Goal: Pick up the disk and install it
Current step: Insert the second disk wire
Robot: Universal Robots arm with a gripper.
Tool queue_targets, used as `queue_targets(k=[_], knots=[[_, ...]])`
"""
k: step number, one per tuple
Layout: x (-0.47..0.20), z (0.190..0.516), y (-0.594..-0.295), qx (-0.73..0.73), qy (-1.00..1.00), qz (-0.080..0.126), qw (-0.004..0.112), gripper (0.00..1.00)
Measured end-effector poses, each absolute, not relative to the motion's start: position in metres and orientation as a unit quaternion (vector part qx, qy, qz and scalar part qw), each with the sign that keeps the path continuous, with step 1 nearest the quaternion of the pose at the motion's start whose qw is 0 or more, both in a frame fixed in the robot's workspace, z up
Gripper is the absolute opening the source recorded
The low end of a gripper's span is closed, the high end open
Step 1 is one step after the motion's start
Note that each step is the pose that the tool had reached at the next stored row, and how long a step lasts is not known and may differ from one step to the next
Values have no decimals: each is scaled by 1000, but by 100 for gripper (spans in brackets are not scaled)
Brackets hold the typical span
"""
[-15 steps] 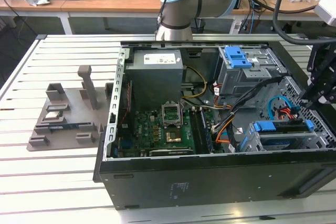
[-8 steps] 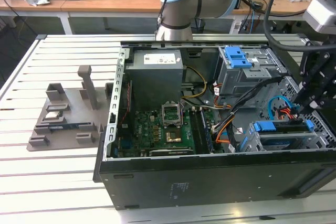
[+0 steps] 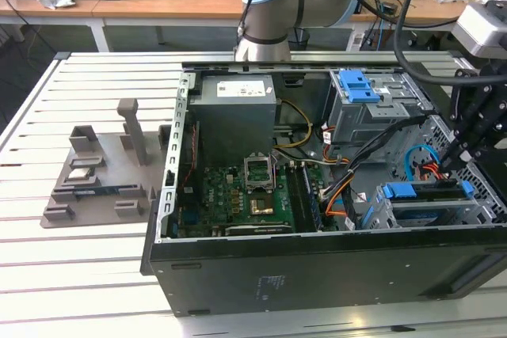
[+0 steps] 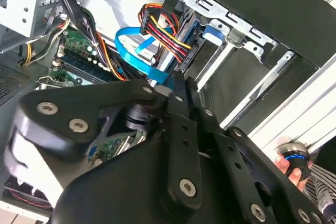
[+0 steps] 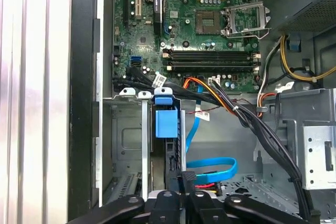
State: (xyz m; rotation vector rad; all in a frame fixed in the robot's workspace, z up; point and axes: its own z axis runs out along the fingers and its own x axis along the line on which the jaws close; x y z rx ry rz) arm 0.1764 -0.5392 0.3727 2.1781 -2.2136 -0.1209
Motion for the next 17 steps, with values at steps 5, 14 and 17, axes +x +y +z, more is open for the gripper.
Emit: queue_targets(k=[5, 14, 17], knots=[[176, 373, -541, 701, -712, -39, 17, 11], [171, 356, -549, 702, -711, -38, 19, 11], [168, 358, -550, 704, -709, -37, 18, 11]])
